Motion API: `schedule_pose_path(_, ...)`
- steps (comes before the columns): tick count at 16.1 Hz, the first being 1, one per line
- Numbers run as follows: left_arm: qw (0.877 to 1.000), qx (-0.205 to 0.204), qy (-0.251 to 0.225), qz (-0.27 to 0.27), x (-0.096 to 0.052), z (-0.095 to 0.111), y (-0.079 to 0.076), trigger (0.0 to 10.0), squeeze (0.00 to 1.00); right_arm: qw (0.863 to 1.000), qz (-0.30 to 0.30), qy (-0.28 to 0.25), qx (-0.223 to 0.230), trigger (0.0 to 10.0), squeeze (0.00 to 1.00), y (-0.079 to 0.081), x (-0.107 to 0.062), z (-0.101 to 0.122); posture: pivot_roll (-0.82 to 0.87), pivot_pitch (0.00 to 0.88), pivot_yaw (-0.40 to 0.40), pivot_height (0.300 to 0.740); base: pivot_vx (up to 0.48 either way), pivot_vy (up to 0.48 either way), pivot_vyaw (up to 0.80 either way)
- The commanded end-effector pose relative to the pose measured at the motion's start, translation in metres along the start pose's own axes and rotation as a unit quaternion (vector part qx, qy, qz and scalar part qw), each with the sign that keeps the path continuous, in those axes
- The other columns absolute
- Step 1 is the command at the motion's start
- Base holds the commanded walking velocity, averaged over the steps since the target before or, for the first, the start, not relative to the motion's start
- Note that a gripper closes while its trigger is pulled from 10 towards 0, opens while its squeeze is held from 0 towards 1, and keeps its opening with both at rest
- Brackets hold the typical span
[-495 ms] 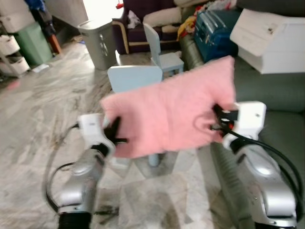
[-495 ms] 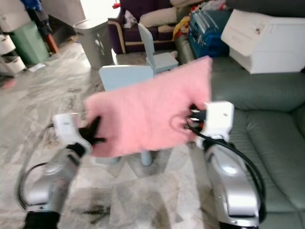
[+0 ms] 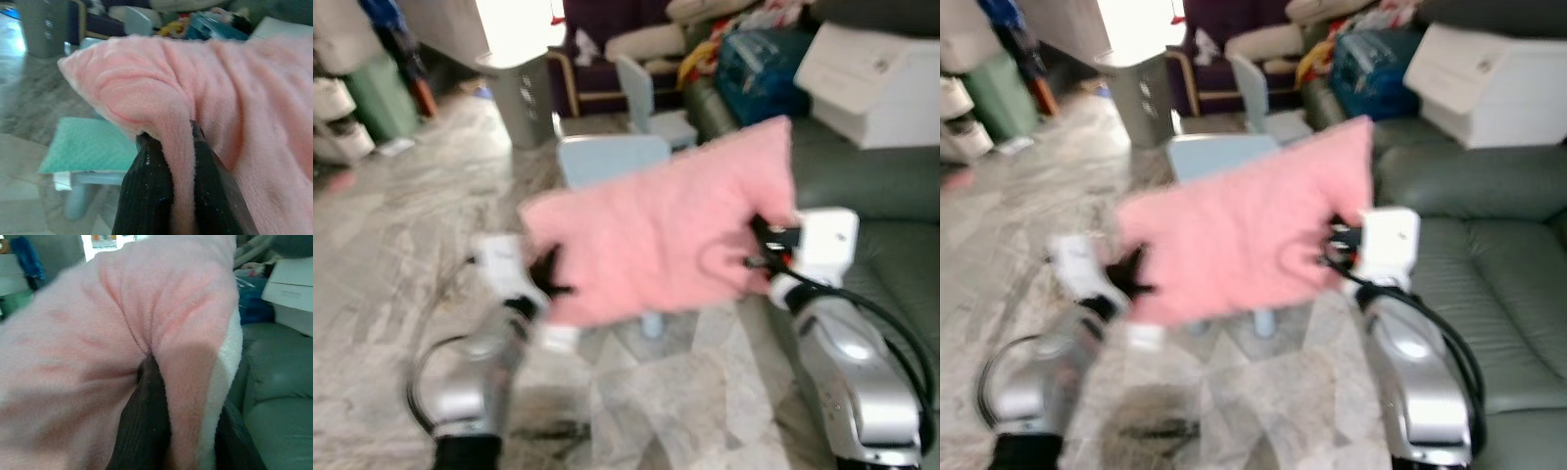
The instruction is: Move the pillow to the sofa
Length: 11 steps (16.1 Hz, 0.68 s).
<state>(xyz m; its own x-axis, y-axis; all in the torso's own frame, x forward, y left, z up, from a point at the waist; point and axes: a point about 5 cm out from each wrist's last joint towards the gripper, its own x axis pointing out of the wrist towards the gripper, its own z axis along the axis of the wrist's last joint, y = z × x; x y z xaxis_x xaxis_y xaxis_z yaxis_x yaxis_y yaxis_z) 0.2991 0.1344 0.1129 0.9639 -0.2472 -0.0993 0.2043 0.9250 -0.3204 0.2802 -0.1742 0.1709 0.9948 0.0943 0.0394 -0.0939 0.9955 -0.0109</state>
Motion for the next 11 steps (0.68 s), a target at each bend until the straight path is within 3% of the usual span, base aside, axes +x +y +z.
schedule_pose_path(1,1.000,0.024,-0.011,0.012,0.0024,0.0096,0.0074,10.0,0.00,1.000,0.009,-0.030,0.001,10.0,0.00,0.0056,0.0039,0.0126,-0.23,0.000,0.063,0.740,0.000,0.000,0.00)
schedule_pose_path(9,0.999,0.027,-0.031,0.016,0.0036,0.0159,0.0091,10.0,0.00,0.999,0.010,-0.032,0.007,10.0,0.00,0.0072,0.0061,0.0114,-0.22,0.000,0.059,0.740,0.000,0.000,0.00)
schedule_pose_path(11,0.999,0.027,-0.031,0.014,0.0041,0.0155,0.0085,10.0,0.00,0.999,0.008,-0.034,0.006,10.0,0.00,0.0064,0.0067,0.0125,-0.22,0.000,0.060,0.740,-0.308,0.000,0.00)
